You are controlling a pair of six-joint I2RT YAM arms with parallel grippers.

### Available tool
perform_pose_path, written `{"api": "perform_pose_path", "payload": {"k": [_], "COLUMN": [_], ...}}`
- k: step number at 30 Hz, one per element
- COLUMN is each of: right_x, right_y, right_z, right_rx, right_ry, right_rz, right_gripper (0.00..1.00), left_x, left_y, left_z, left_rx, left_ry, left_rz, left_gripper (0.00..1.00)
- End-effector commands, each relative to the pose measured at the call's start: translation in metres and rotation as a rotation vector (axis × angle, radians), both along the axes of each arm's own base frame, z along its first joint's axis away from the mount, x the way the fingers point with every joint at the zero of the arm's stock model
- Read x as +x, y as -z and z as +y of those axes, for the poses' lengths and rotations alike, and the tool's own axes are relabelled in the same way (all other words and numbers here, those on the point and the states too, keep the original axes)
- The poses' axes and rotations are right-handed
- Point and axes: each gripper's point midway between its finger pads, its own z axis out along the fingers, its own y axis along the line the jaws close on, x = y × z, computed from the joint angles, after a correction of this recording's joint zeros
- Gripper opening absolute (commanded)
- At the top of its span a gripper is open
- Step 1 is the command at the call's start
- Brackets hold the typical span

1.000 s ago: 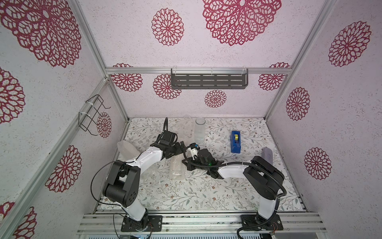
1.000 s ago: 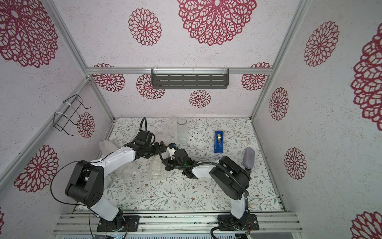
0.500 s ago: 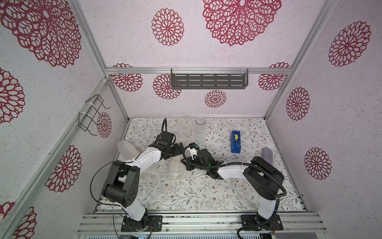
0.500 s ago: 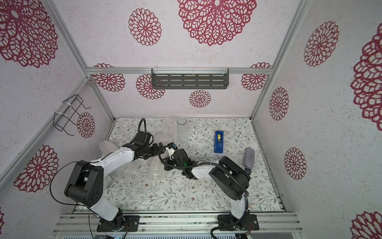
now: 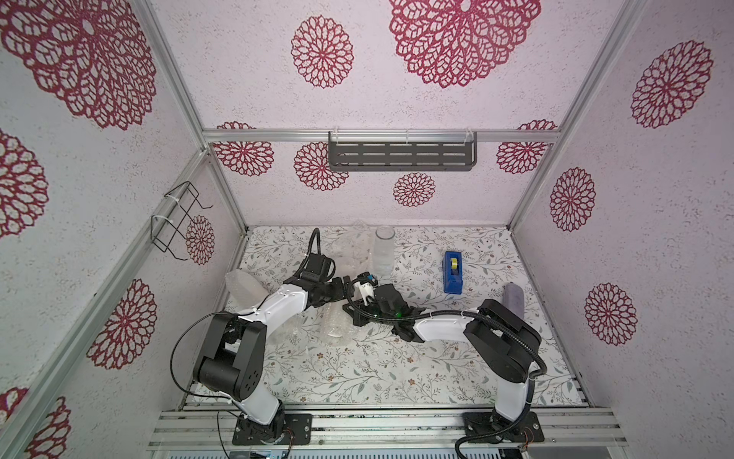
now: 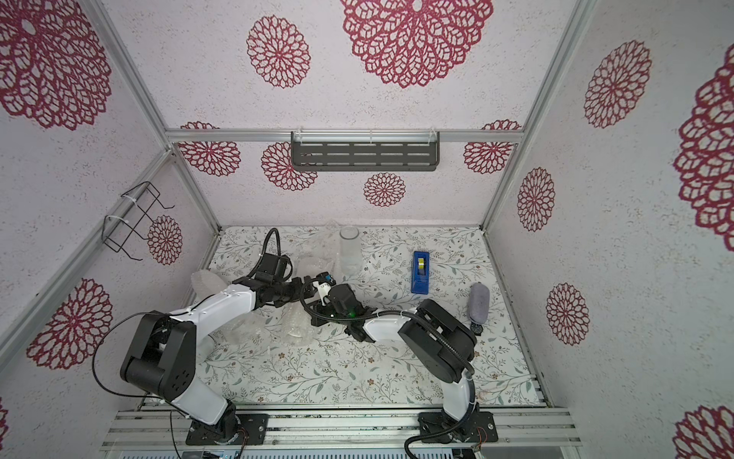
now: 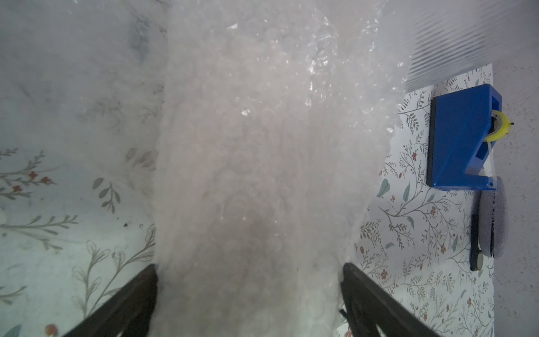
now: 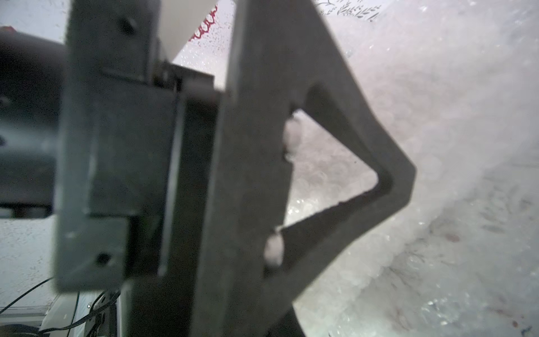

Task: Wrap vases in bubble wrap
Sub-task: Wrap the vase in bubble wrap.

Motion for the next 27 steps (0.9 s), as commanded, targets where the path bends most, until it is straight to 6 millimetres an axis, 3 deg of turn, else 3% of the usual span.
{"api": "perform_pose_path", "payload": {"k": [1, 7, 23, 27], "right_x": [0.006, 0.006, 0.004, 0.002], "right_y": [-0.041, -0.037, -0.03, -0.033], "right_z": [0.015, 0.014, 0.002, -0.002], "right_rx": [0.095, 0.083, 0.049, 0.055], "right_ry": [-0.022, -0.017, 0.014, 0.016], "right_rz": [-0.103, -0.098, -0.097, -0.09], "right_gripper": [0.05, 0.05, 0.11, 0.2], "left_x": [-0.007, -0.006, -0.006, -0.006], "left_y": [0.001, 0.01, 0.026, 0.029], "left_z": [-0.013, -0.003, 0.021, 0.024], "left_rx": [-0.036, -0.003, 0.098, 0.109], "left_ry": [0.068, 0.026, -0.063, -0.071], "left_rz": [0.016, 0.043, 0.09, 0.093], "left_gripper": [0.98, 0.99, 0.7, 0.66]}}
